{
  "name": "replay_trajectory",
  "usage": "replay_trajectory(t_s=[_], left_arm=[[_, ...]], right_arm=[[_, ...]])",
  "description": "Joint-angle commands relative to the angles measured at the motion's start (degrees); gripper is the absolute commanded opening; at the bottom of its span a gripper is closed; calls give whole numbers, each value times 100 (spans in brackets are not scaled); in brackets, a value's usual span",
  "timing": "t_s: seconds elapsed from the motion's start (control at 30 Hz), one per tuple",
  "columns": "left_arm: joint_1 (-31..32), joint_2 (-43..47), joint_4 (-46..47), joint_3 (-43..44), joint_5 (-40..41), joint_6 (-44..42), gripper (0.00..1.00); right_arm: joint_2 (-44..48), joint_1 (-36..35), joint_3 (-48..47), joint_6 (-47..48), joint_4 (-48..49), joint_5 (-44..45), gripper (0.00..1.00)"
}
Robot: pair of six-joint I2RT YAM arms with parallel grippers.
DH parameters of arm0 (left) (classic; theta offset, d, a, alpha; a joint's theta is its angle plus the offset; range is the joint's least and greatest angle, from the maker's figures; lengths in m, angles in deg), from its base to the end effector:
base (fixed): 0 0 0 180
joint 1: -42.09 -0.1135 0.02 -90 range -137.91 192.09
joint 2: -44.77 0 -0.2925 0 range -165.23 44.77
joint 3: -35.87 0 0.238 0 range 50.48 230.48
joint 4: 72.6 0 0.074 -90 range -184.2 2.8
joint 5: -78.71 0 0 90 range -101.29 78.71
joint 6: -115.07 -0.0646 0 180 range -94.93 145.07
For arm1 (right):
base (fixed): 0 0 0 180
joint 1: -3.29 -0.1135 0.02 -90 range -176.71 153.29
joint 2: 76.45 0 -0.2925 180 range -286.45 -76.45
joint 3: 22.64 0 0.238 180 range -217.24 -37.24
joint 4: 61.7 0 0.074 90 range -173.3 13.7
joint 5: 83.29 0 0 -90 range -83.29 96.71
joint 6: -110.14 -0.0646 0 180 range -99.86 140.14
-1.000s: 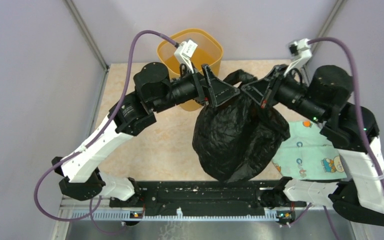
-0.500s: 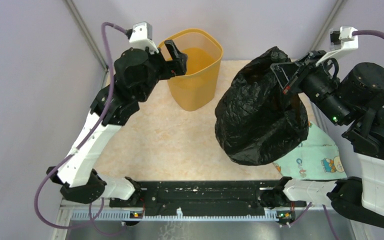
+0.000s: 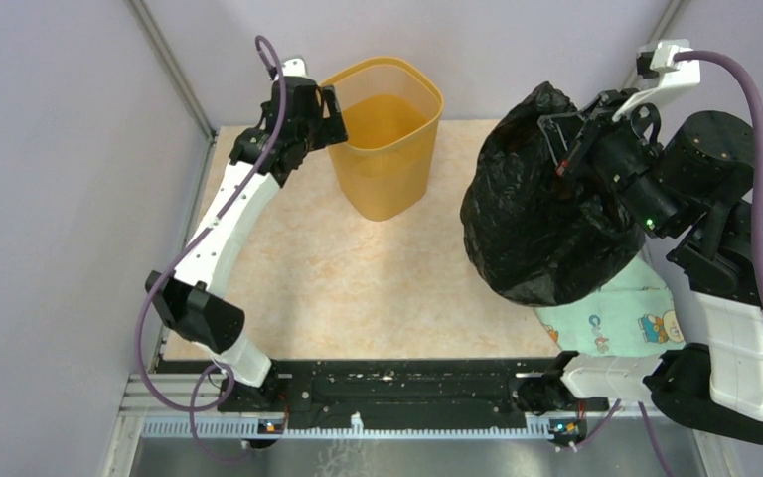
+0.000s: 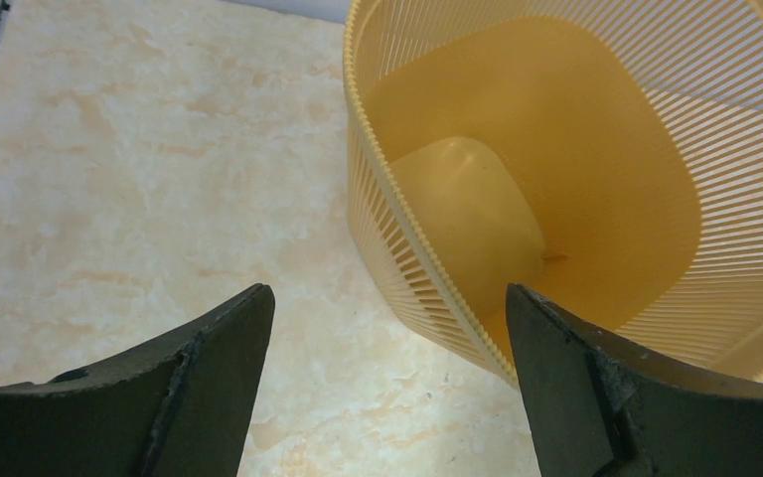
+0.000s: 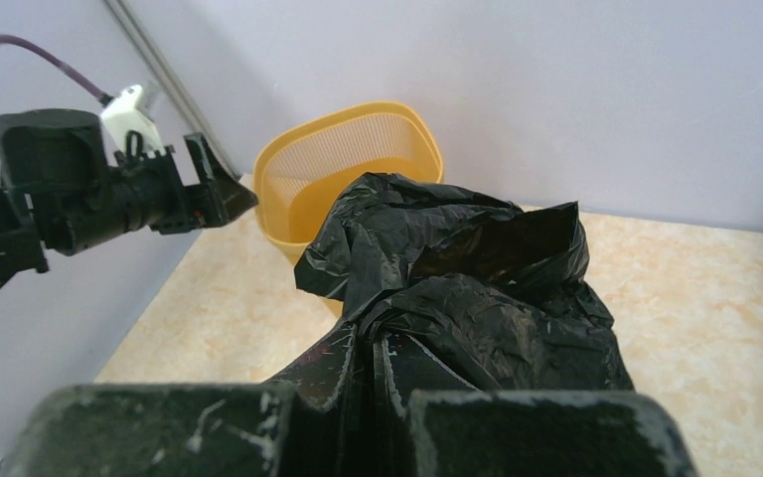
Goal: Put the trash bags into the trash bin
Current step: Move the trash bin to the center of the board.
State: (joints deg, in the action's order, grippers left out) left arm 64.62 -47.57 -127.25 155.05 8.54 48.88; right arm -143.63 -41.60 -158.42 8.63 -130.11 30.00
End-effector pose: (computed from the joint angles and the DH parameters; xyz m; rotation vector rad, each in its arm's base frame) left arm 0.3442 -0.1190 0.4503 -0.2352 2.0149 -0.1545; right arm 0.1078 0.0713 0.6051 -0.1384 1.5798 0.4542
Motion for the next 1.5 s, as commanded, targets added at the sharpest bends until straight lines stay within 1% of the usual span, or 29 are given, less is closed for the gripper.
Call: replay_trajectory(t_s=[0.0, 0.23, 0.33, 0.47, 0.6, 0.7, 0.73, 0.77, 0.87, 1.0, 1.1, 1.2, 1.33, 1.37, 1.47], left_arm=[[-163, -339, 344, 346, -316, -102, 90], [-285, -816, 493, 598, -386, -212, 83], [-295, -1010, 470, 769, -442, -302, 76], [-292, -1332, 227, 1186, -631, -445, 61], [-294, -1587, 14, 1461, -940, -541, 47], [-298, -1680, -106, 1626, -1136, -585, 34], [-299, -1701, -144, 1684, -1174, -613, 28], [-300, -1720, -185, 1743, -1223, -641, 25], [-300, -1805, -382, 2041, -1422, -745, 12], [-292, -1920, -769, 2509, -1713, -885, 0], [-259, -1951, -1099, 2828, -1899, -971, 0], [-173, -1823, -1245, 2864, -1954, -1053, 0], [-9, -1578, -1327, 2627, -1954, -1115, 0], [21, -1495, -1327, 2515, -2167, -1111, 0], [120, -1230, -1274, 2152, -2273, -1041, 0]], right_arm=[[-34, -35, -194, 338, 398, 223, 0], [-92, -28, -257, 612, 753, 306, 0], [-172, -30, -374, 743, 816, 346, 0], [-341, -30, -564, 919, 904, 324, 0], [-448, -29, -738, 1072, 1157, 39, 0], [-415, -29, -728, 1121, 1444, -198, 0], [-404, -29, -715, 1124, 1543, -251, 0], [-383, -30, -706, 1124, 1646, -299, 0], [-319, -29, -659, 1309, 1967, -429, 0], [-272, -32, -651, 1331, 2410, -701, 0], [-278, -34, -727, 1225, 2839, -1049, 0], [-277, -30, -680, 994, 3355, -1313, 0], [-393, -29, -607, 772, 3994, -1650, 0], [-431, -34, -589, 714, 4153, -1708, 0], [-580, -29, -557, 540, 4593, -1703, 0]])
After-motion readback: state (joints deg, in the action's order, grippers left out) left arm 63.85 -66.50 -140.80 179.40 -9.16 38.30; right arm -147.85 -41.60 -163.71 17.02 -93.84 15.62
